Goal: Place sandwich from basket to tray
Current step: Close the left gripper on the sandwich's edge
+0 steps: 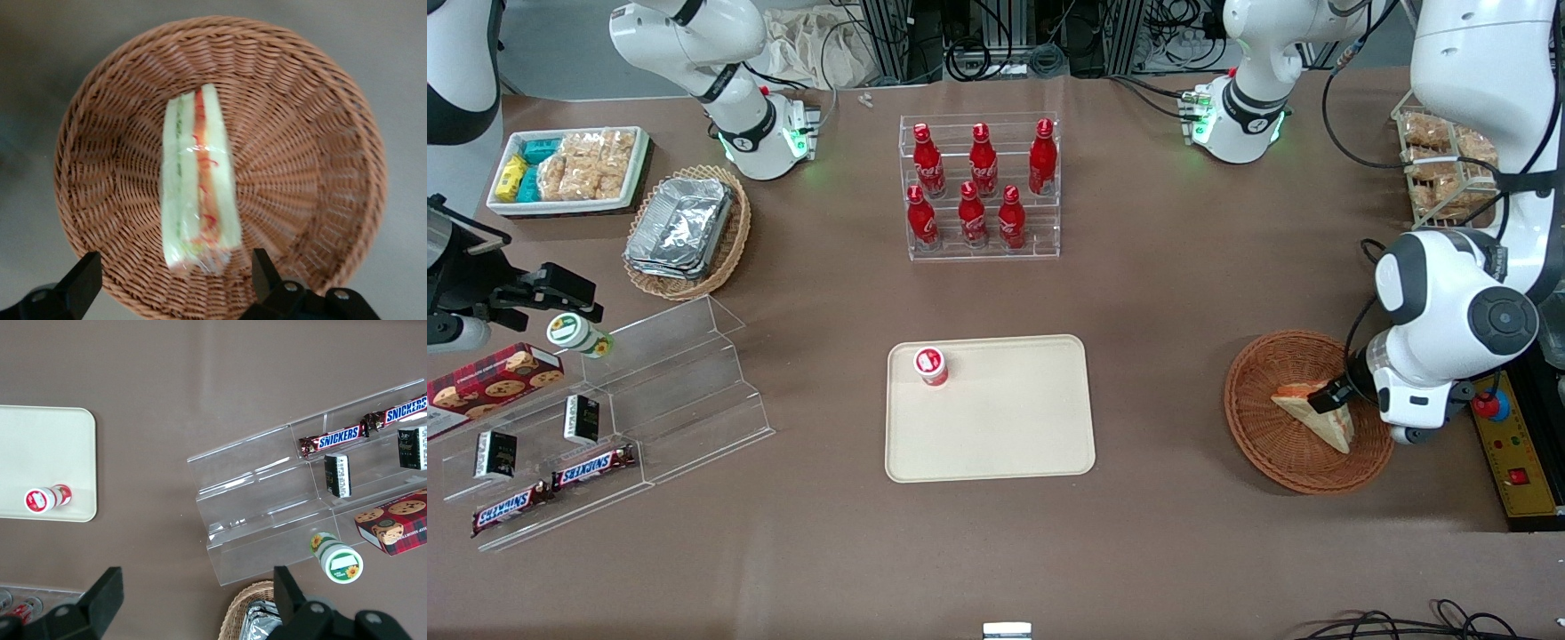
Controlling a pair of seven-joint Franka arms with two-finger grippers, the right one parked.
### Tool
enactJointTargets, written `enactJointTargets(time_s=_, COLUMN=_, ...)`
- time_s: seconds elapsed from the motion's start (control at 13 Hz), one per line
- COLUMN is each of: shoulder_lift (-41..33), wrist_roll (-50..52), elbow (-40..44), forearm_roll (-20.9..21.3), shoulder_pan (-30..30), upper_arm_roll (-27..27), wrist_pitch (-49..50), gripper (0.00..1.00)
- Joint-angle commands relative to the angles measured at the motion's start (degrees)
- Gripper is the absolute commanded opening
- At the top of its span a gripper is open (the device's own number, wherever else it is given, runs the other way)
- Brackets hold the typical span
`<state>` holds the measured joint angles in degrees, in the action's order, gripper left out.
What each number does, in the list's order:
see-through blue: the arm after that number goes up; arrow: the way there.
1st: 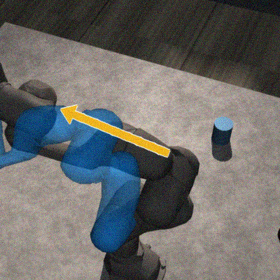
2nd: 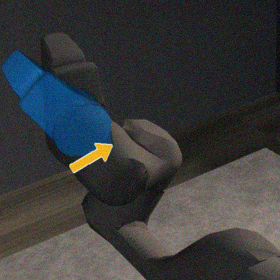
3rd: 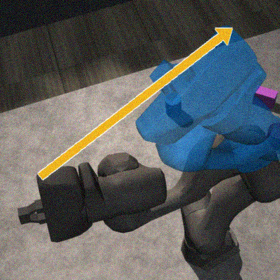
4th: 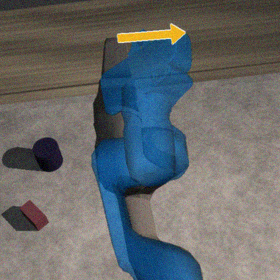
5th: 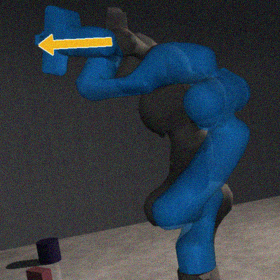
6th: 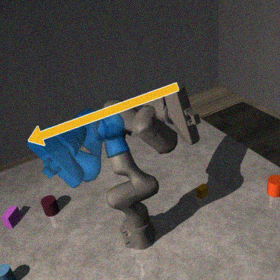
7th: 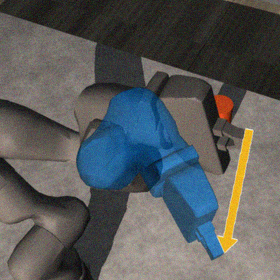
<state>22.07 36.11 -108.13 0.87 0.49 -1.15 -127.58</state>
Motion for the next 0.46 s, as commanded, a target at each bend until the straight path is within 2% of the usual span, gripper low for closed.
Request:
enactJointTargets(time_s=0.0, shoulder_lift=2.53, wrist_roll=6.05, elbow=1.25, forearm_roll=0.53, shoulder_pan=0.21, upper_arm_roll=-0.34, wrist_pitch=-2.40, gripper=1.00)
enactJointTargets(time_s=0.38, shoulder_lift=5.26, wrist_roll=9.49, elbow=1.08, forearm_roll=-0.25, shoulder_pan=1.61, upper_arm_roll=-0.34, wrist_pitch=-4.95, gripper=1.00)
